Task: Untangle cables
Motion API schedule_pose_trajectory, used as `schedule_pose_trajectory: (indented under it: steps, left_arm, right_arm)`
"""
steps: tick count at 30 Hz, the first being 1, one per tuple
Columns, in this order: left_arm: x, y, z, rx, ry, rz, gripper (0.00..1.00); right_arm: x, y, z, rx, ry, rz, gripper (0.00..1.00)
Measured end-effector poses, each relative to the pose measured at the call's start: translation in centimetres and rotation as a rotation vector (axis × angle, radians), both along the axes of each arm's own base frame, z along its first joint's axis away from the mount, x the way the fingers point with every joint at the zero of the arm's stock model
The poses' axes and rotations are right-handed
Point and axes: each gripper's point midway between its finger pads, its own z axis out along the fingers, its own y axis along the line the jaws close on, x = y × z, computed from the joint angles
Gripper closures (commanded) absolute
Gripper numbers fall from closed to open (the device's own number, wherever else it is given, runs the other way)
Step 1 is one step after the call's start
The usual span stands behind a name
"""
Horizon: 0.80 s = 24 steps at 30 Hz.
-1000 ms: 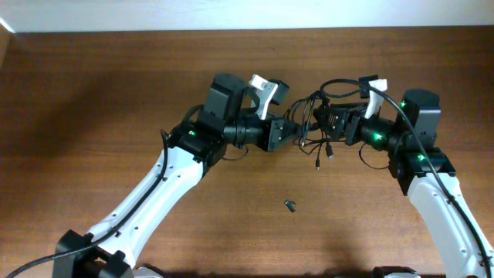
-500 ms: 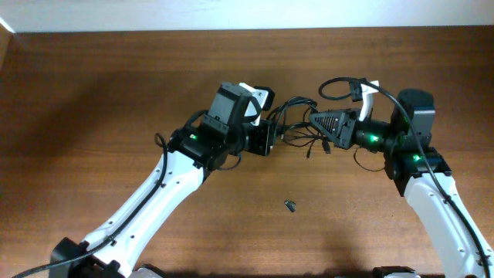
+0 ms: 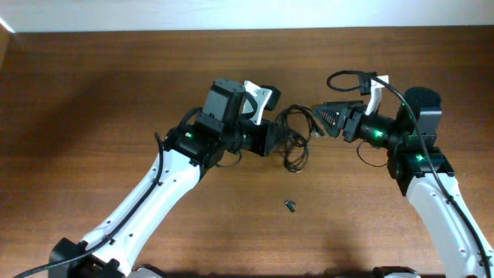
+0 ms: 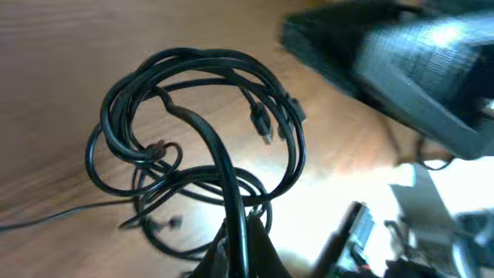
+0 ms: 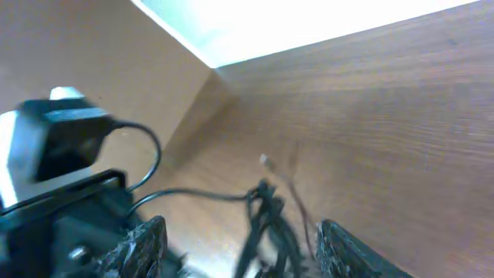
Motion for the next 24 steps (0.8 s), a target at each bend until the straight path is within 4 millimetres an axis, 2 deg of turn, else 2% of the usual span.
schedule_pose_trajectory:
  steps: [1, 3, 5, 8, 11, 13, 15, 16, 18, 19, 20, 22, 24]
  left_arm:
    - [-0.4, -0.3, 0.3, -0.022, 0.009, -0.027, 1.00]
    - [-0.7, -0.5, 0.4, -0.035, 0.015, -0.041, 1.00]
    - [-0.6, -0.8, 0.9, -0.054, -0.002, -0.052, 1.00]
    - [-0.2, -1.1, 1.5, -0.076, -0.033, -0.059, 1.00]
    - [0.2, -1.3, 2.1, -0.094, -0.068, -0.060, 1.00]
    - [0.3, -1.4, 2.2, -0.097, -0.074, -0.060, 1.00]
    - [0.3, -1.3, 2.2, -0.095, -0.075, -0.057, 1.00]
    - [0.4, -1.3, 2.2, -0.093, -0.076, -0.055, 1.00]
    - [0.5, -1.2, 2.1, -0.087, -0.079, -0.047, 0.65]
    - [0.5, -1.2, 2.1, -0.086, -0.080, -0.044, 0.25]
    - [0.6, -1.2, 2.1, -0.084, -0.085, -0.043, 0.00]
    - [0.6, -1.1, 2.0, -0.077, -0.084, -0.041, 0.01]
    - [0.7, -0.4, 0.8, -0.029, -0.053, -0.006, 0.01]
  right_arm:
    - [0.2, -0.2, -0.2, -0.009, 0.005, -0.018, 0.33]
    - [0.2, -0.4, -0.6, -0.016, 0.026, -0.032, 0.33]
    - [0.0, -0.5, -1.4, -0.029, 0.061, -0.039, 0.45]
    - [-0.5, -0.6, -2.4, -0.044, 0.103, -0.038, 0.48]
    - [-0.9, -0.4, -2.7, -0.040, 0.129, -0.025, 0.75]
    - [-1.3, -0.1, -2.5, -0.023, 0.130, 0.006, 0.79]
    - [-1.8, 0.3, -2.2, -0.004, 0.128, 0.040, 0.95]
    - [-2.0, 0.5, -2.1, 0.004, 0.129, 0.056, 0.96]
    - [-2.3, 0.8, -1.9, 0.019, 0.131, 0.077, 0.96]
    - [-2.4, 0.8, -1.8, 0.023, 0.130, 0.084, 0.96]
    - [-2.5, 0.9, -1.8, 0.026, 0.130, 0.089, 0.96]
    - [-2.5, 1.0, -1.6, 0.029, 0.120, 0.096, 0.96]
    - [-2.3, 1.1, -0.8, 0.037, 0.077, 0.111, 0.96]
